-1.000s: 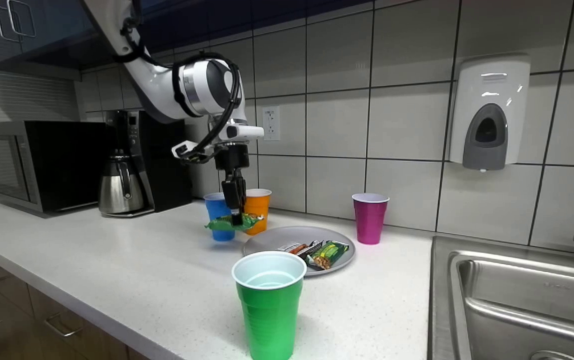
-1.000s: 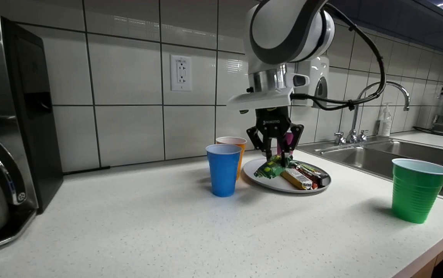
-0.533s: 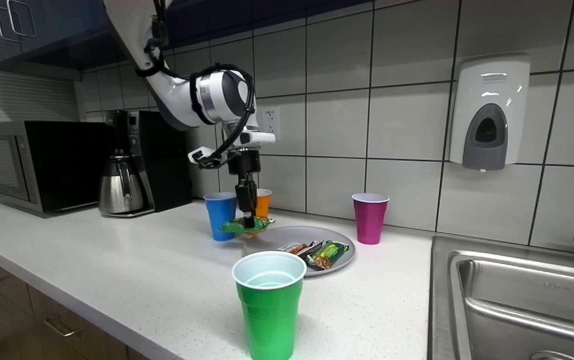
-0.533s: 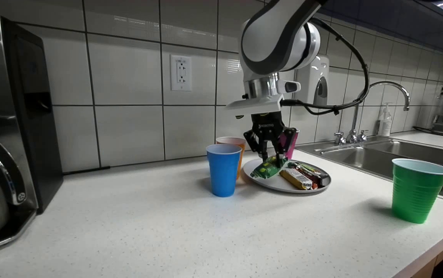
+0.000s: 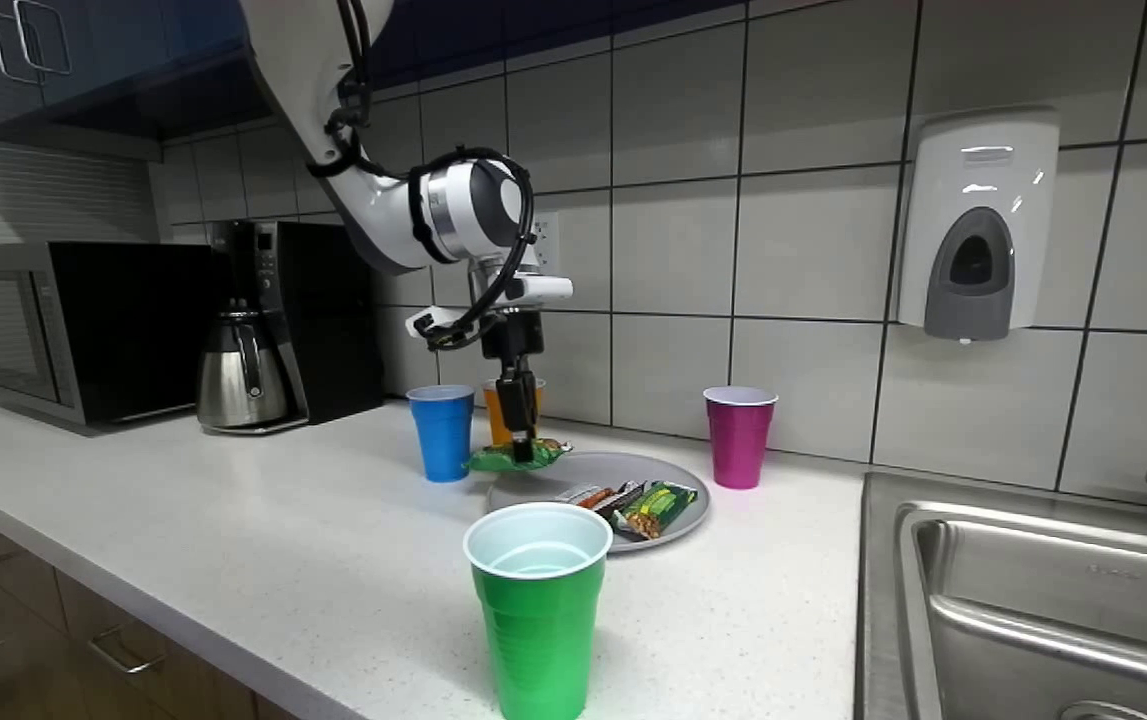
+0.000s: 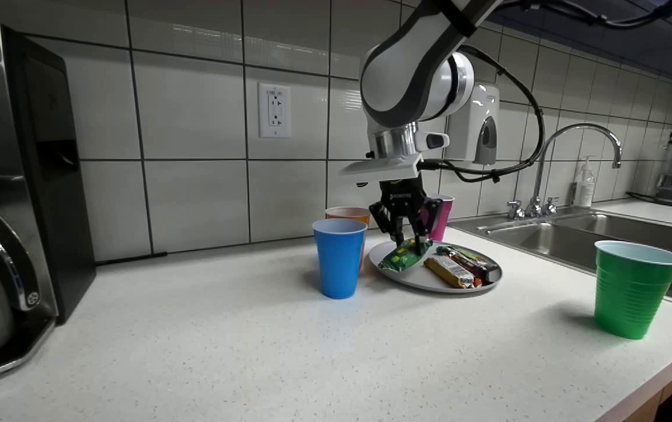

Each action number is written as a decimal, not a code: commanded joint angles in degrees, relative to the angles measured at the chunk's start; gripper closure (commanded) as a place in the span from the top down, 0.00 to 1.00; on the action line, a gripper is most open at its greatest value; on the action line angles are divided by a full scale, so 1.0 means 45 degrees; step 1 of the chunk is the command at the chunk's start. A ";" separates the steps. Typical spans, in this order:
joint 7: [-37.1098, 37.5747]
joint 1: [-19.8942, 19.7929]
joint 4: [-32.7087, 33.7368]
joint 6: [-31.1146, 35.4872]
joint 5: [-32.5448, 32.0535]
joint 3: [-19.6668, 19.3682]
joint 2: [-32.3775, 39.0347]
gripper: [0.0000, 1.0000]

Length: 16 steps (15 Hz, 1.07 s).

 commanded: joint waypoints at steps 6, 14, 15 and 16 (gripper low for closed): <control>-0.1453 -0.0345 0.0513 -0.0468 0.0010 -0.0352 0.0173 0.12; -0.2477 -0.0478 0.0954 -0.0438 0.0040 -0.0434 0.0700 0.12; -0.2581 -0.0479 0.1046 -0.0441 0.0053 -0.0445 0.0767 0.12; -0.2681 -0.0481 0.1161 -0.0452 0.0070 -0.0452 0.0859 0.12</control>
